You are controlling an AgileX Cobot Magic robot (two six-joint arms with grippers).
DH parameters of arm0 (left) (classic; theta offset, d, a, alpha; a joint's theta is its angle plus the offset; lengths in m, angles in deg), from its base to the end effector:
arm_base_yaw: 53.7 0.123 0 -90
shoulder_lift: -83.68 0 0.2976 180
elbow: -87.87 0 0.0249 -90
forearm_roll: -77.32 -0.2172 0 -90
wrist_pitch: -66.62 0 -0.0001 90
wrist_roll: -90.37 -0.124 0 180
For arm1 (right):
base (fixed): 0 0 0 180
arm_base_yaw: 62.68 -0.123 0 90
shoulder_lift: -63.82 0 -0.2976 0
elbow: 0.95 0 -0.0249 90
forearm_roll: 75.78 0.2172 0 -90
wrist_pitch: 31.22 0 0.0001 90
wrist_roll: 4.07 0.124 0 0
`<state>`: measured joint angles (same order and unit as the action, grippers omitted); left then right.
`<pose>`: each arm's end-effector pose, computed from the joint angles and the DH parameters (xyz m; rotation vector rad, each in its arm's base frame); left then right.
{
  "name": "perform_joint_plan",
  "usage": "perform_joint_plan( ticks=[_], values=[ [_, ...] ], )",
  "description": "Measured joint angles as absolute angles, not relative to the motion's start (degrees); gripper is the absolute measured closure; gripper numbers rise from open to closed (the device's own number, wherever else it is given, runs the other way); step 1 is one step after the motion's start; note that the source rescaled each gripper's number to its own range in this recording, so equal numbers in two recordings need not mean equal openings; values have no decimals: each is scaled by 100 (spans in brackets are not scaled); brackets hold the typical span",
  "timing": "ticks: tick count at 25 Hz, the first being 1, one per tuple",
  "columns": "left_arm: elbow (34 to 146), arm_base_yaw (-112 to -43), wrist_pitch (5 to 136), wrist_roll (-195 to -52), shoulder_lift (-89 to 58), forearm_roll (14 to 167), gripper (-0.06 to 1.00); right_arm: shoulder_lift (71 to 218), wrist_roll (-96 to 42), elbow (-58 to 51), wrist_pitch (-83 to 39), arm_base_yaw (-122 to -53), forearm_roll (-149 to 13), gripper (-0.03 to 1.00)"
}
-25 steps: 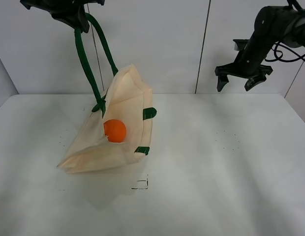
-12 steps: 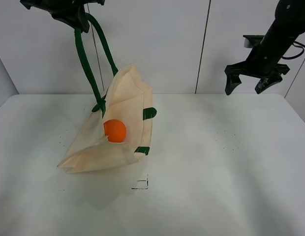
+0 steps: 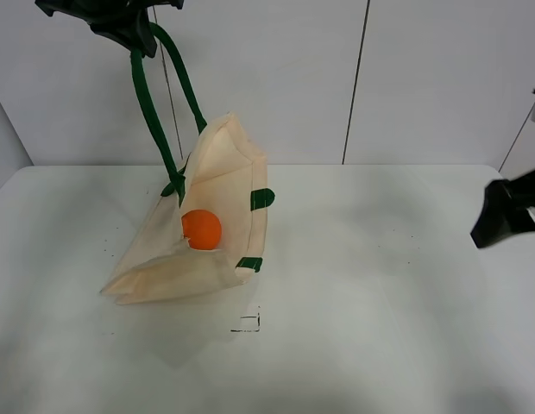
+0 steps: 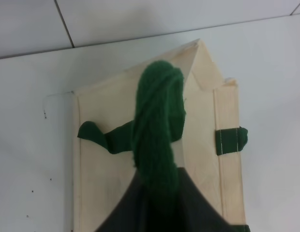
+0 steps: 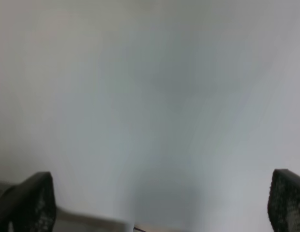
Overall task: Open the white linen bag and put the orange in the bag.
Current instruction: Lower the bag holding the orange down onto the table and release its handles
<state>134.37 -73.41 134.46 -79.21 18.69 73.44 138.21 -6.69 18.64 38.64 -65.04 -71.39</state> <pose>0.3832 -0.1290 0.4059 0.1935 2.3753 -0.1641 0.1722 0.0160 0.3006 -0.1011 2.8558 0.1073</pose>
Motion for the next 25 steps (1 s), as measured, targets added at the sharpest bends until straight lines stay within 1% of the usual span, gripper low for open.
perform_joint_plan(
  ticks=[5,9,12,20,25],
  values=[
    [13437,-7341,13446,-7921,1869,7344,94,11922,-676,3368,3623,-6504,-7139,-3],
    [13437,-7341,13446,-7921,1869,7344,94,10321,-687,4273,3140,-6504,-7198,-3],
    [13437,-7341,13446,-7921,1869,7344,94,9251,-698,4742,2881,-6504,-7298,-3],
    [13437,-7341,13446,-7921,1869,7344,94,7372,-587,4828,2785,-6504,-7456,-3],
    [13057,-7341,13418,-7921,1869,7364,94,7105,-547,4845,2785,-6504,-7511,-3]
  ],
)
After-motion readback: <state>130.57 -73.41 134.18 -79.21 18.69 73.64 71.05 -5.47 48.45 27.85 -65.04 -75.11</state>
